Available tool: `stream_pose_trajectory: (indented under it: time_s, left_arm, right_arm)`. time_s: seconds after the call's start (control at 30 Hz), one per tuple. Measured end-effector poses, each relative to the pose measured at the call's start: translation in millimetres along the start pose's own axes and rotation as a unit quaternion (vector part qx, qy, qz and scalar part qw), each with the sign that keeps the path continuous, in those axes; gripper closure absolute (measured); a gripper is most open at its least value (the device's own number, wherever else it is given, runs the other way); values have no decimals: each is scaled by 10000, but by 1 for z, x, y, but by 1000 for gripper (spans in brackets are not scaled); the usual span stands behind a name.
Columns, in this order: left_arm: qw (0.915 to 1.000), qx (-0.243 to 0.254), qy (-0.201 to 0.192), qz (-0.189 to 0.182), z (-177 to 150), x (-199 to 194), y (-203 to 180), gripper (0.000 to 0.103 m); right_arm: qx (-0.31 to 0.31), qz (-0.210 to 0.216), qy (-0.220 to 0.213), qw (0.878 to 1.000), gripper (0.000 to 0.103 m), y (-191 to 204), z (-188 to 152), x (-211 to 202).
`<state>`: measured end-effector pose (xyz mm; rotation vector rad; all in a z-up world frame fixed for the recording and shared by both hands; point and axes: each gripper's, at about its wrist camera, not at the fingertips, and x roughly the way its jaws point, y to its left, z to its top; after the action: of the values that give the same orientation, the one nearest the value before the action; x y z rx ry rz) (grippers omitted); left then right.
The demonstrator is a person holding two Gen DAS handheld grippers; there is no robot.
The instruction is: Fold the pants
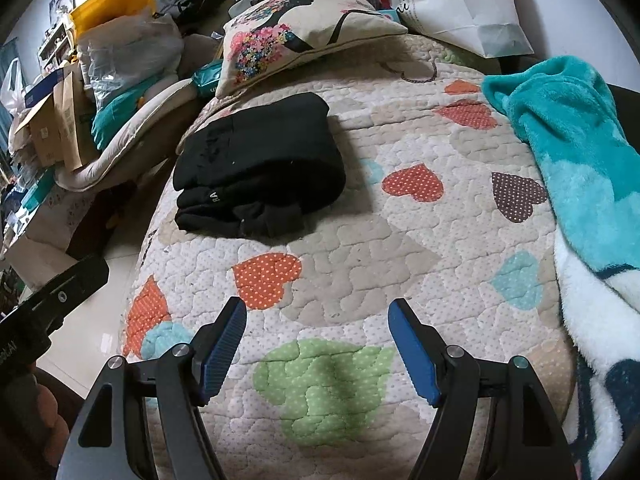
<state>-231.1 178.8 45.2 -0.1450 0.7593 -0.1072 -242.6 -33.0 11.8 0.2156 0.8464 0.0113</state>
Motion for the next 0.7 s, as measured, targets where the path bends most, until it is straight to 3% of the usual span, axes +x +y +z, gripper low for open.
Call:
stream_pose_trajectory:
  time_s: [0.7]
  left_arm:
    - [9999, 38, 86, -71, -1, 1, -1, 0]
  right_arm:
    - [-91, -40, 20, 9999, 23, 1, -2, 2]
